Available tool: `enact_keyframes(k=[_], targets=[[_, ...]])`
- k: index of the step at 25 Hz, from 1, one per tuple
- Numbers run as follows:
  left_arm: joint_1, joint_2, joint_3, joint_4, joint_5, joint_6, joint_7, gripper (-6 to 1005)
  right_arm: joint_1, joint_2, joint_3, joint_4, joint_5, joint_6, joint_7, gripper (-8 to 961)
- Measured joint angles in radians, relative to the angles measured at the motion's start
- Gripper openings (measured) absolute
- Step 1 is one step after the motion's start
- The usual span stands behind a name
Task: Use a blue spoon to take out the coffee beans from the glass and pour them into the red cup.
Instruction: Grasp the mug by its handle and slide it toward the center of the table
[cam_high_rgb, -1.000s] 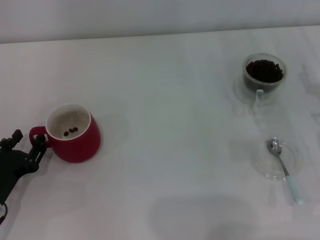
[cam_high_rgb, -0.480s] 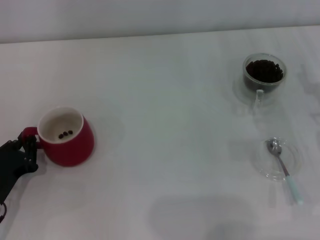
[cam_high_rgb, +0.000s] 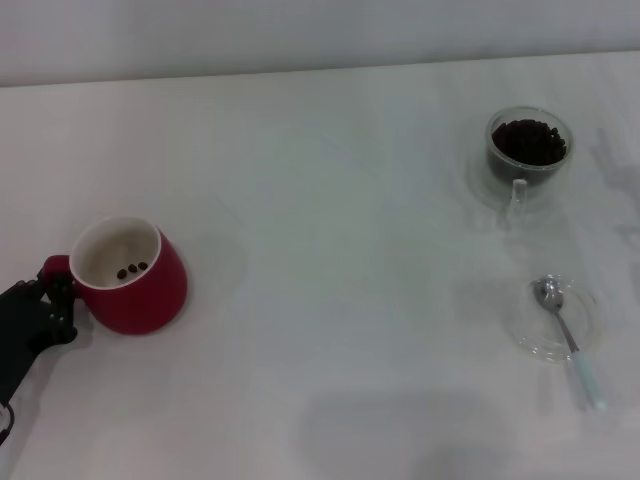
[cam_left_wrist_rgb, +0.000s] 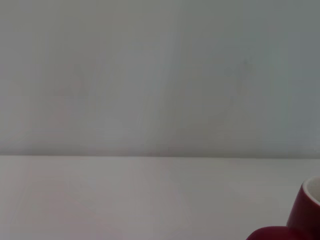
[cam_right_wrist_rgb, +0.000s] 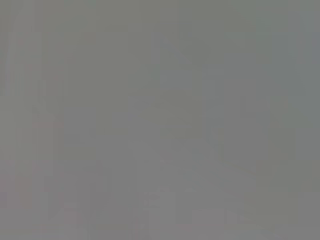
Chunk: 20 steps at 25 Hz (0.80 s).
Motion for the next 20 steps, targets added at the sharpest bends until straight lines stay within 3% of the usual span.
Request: enact_keyframes(k=[20], targets=[[-0.045, -0.005, 0.004, -0.028, 0.009, 0.003, 0.0, 108, 0.0, 0.0, 0.0, 0.001, -0.002, -0.001, 0.0, 855]])
